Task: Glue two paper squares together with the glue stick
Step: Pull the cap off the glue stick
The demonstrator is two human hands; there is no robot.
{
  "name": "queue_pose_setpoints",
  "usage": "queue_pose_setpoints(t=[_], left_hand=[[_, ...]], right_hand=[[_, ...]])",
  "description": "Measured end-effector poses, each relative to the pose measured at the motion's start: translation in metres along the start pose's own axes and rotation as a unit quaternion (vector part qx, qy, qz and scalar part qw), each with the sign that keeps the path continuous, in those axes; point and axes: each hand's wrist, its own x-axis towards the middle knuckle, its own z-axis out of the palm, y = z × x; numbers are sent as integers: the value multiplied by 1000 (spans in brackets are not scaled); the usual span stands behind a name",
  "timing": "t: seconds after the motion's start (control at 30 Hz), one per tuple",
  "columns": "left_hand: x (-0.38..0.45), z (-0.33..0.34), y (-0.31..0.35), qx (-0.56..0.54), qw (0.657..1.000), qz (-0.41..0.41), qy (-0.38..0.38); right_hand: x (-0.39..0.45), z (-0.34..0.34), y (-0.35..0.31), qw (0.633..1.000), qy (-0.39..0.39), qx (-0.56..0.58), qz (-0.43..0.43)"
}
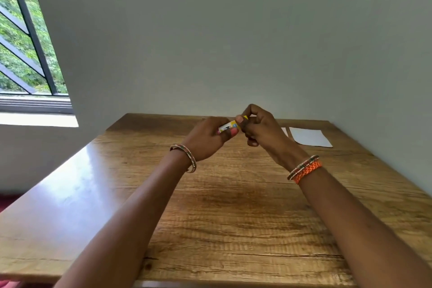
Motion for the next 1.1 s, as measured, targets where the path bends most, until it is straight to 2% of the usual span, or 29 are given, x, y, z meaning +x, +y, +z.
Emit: queue_pose_setpoints(t=[0.07,0.13,0.23,0.27,0.3,0.33,0.43,0.5,0.57,0.63,0.7,0.8,0.9,0.97,1.1], left_hand=[[-1,-10,1,-185,978,-59,-71],[-2,-20,-2,-334,924,-103,-155],[-5,-30,-7,-452,838,-172,-253],[-5,-32,-9,-461,825,-186,-268],[-5,-32,-9,-452,830,-189,-267],[-4,-30,-8,-421,854,-181,-247],[-1,-14,-4,-254,958,-108,-76],[0,-1,-7,-165,985,-45,10],[-1,4,-7,-139,989,-21,35],[-3,2,-7,-148,989,-20,17],[-4,-3,-6,-208,977,-37,-26],[-4,-13,-9,-311,941,-72,-109],[-6,-19,-17,-335,922,-98,-166],[-6,-16,-19,-313,931,-103,-155],[-1,-1,-17,-274,957,-84,-33]], right_hand=[[-4,3,-10,996,-25,-16,-78],[-7,6,-16,988,-64,-9,-137],[-8,8,-23,981,-92,-22,-171],[-8,7,-23,980,-99,-30,-169],[-7,6,-22,981,-104,-38,-161],[-6,6,-20,984,-98,-46,-144],[-3,5,-8,996,16,-65,-51],[-1,7,-1,996,71,-51,1],[0,10,2,996,85,-14,27],[0,11,0,997,79,-9,18],[-2,11,-6,997,62,-40,-22],[-6,12,-12,994,17,-74,-84],[-8,13,-10,992,-12,-89,-93],[-7,12,-7,992,-2,-98,-75],[-4,7,-3,993,83,-85,-23]])
